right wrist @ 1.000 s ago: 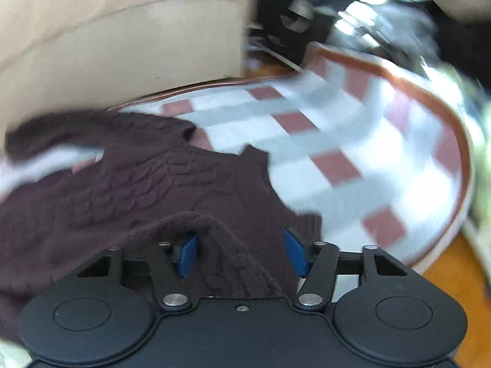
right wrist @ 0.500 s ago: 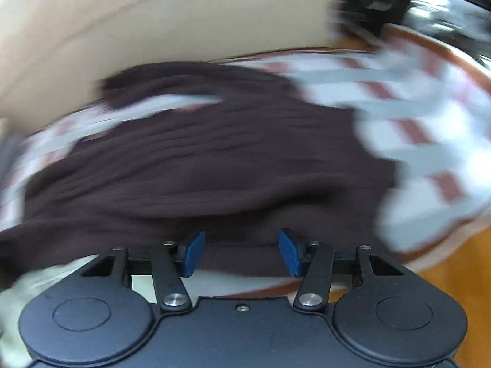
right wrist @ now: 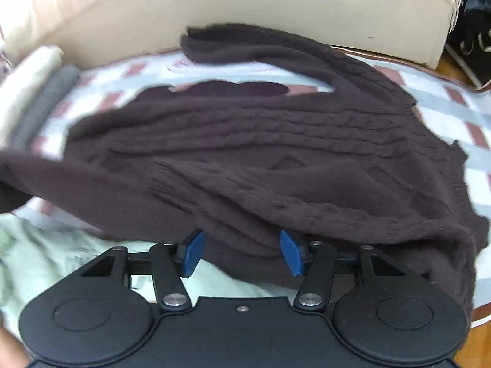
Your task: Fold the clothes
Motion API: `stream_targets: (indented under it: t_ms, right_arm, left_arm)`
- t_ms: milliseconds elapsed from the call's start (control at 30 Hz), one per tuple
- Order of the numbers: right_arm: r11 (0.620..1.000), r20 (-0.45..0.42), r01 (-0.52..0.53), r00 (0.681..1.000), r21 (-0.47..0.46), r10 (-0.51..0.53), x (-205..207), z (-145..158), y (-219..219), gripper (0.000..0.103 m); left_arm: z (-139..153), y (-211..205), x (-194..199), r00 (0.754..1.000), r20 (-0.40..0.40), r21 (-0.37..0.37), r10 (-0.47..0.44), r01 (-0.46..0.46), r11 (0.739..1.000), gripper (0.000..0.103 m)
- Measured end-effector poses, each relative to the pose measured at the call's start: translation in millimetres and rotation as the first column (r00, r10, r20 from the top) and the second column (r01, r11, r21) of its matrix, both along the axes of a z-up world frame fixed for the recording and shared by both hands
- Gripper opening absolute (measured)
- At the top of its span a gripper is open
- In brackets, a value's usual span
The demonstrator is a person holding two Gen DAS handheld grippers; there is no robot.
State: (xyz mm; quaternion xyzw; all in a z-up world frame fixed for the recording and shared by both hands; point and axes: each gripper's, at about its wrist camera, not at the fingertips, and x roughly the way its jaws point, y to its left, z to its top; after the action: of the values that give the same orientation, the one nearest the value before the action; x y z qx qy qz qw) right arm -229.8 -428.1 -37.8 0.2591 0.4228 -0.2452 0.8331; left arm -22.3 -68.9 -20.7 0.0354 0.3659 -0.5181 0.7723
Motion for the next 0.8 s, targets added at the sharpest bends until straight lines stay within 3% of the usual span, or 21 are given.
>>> stream_targets:
  t_ms: [100,167,233,300,400,500,567,667,767,800]
  right_arm:
    - [0.997,0.015,0.005,1.0,0.079,-0.007,-3,-11,-11,0.06]
    - [0.997,-0.028,0.012,1.0,0.074,-0.01,0,-25,-20,0.06]
    - [0.994,-0.057,0.053,0.997,0.1,-0.047,3,-39,-37,0.06]
    - [0.982,-0.012,0.107,0.994,0.155,-0.107,-2,-45,-55,0.06]
    - [0.973,0.076,0.106,0.989,0.207,-0.124,-2,-49,-62,0.063]
    - [0.99,0.047,0.075,0.996,0.118,-0.081,13,-53,-50,0.063]
    - [0.991,0.032,0.112,0.993,0.068,-0.114,21,-54,-52,0.063]
    - [0.977,0.102,0.175,0.977,0.123,-0.188,19,-44,-64,0.063]
    - [0.973,0.258,0.07,0.958,0.221,-0.127,6,-25,-48,0.063]
    - [0.975,0.25,0.007,0.966,0.223,-0.064,8,-25,-39,0.064]
  left_arm:
    - [-23,12,-1,1.0,-0.001,0.151,-0.002,0.002,0.989,0.011]
    - [-37,9,-8,0.999,-0.032,0.219,-0.025,0.031,0.975,0.011]
    - [-45,6,-17,0.998,-0.041,0.263,-0.047,0.056,0.963,0.011]
    - [-45,2,-24,0.999,-0.003,0.297,-0.05,0.048,0.954,0.011]
    - [-45,8,-18,0.999,-0.047,0.28,0.002,0.011,0.96,0.011]
    - [-41,7,-13,0.999,-0.033,0.265,0.034,-0.024,0.964,0.011]
    - [-36,2,-10,0.999,-0.022,0.232,0.043,-0.037,0.972,0.011]
    - [-23,2,-6,0.998,-0.021,0.175,0.063,-0.058,0.983,0.011]
    - [-25,10,-2,0.993,-0.075,0.191,0.094,-0.078,0.978,0.011]
    - [-31,12,-2,0.989,-0.102,0.212,0.104,-0.08,0.974,0.011]
